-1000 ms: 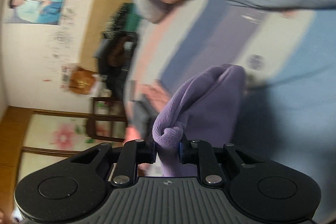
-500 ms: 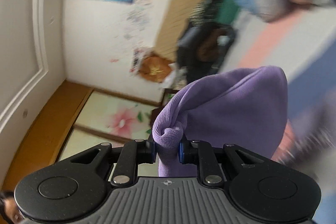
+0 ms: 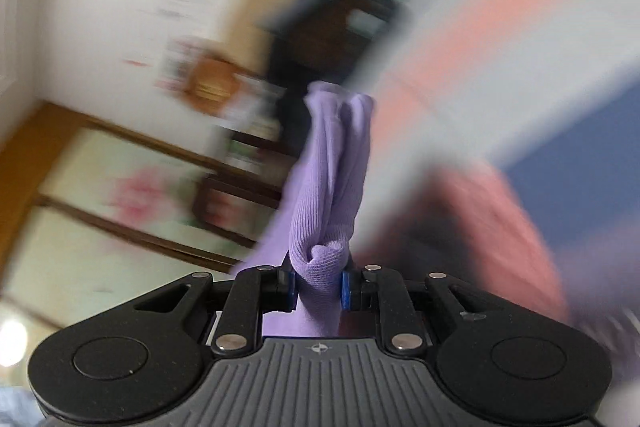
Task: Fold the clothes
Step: 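Lift the folded sweatshirt with both grippers and carry it onto the pink towel stack, then lower the sweatshirt onto the pink towel and open both grippers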
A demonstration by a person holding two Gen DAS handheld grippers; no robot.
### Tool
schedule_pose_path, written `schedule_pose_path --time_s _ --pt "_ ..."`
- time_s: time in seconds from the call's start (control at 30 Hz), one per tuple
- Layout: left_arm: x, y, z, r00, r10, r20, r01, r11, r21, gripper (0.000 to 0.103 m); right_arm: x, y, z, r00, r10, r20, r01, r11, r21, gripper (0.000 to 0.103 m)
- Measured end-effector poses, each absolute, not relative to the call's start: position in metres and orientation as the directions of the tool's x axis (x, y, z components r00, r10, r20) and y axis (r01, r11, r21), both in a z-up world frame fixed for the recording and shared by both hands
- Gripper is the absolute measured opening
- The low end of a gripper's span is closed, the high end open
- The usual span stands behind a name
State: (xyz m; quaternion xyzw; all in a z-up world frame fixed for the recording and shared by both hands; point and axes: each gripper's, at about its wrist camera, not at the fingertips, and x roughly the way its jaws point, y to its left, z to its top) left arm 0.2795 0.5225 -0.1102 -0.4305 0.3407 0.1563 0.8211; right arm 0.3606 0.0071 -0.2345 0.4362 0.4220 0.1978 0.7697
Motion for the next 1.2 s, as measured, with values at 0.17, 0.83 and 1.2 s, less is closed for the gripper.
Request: schedule_pose_path --time_s 0.17,0.83,1.2 --pt "0.274 0.540 -0.187 0.625 -0.018 -0.780 -0.660 0.521 -0.541 0.021 0.341 0.000 -0.283 0.590 0.646 -0.485 0.160 0.495 0.854 0.018" --pt "0.265 0.445 -0.088 0.715 0.069 -0.696 -0.466 0.790 -0.400 0.023 0.321 0.038 -0.237 0.550 0.539 -0.637 -0.157 0.817 0.555 0.017" --pt "0.284 0.361 -0.107 0.628 0.136 -0.766 -0.329 0.939 -0.103 0.086 0.288 0.031 -0.218 0.693 0.243 -0.679 -0.196 0.970 0.147 0.060"
